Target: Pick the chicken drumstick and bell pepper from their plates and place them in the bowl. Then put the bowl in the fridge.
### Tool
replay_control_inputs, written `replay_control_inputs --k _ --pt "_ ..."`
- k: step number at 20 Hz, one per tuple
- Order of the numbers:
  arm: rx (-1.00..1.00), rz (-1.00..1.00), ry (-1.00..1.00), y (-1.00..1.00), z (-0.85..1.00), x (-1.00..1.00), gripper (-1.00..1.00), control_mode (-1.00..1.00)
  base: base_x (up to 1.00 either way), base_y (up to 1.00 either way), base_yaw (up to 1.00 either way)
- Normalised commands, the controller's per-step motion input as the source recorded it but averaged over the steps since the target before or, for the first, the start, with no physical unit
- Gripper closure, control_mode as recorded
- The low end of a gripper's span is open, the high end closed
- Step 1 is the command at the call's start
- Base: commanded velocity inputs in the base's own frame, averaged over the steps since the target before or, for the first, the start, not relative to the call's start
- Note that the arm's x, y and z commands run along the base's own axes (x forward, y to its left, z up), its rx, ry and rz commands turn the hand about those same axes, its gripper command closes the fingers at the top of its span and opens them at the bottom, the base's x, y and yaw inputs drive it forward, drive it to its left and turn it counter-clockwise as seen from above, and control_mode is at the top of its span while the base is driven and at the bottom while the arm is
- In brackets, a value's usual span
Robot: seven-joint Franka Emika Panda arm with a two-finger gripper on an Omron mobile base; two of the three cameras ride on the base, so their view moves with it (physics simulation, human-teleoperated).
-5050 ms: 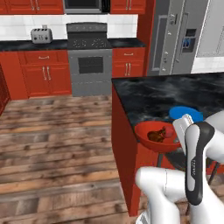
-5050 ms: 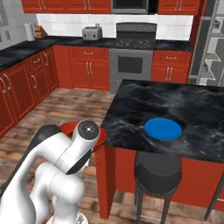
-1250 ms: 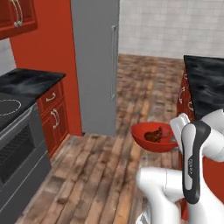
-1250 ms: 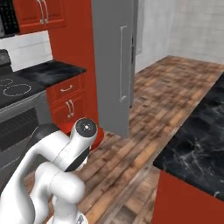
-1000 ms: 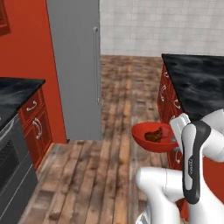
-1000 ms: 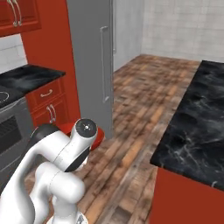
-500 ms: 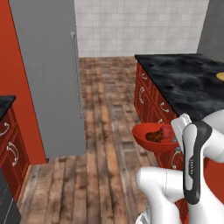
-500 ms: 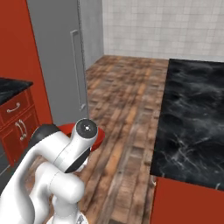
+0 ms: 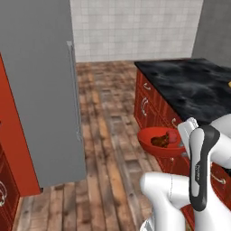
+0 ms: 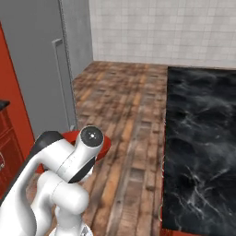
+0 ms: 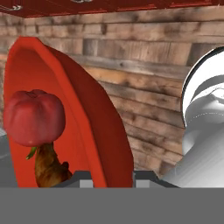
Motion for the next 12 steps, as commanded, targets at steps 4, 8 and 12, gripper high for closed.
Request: replay_control_inputs --k 4,8,12 --pt "0.00 0.00 0.00 0.00 0.00 0.00 1.00 1.00 0.84 0.21 -0.17" --pt "0.00 0.00 0.00 0.00 0.00 0.00 1.00 1.00 0.86 0.13 -0.15" --pt "0.00 0.00 0.00 0.00 0.00 0.00 1.00 1.00 0.91 0.13 -0.08"
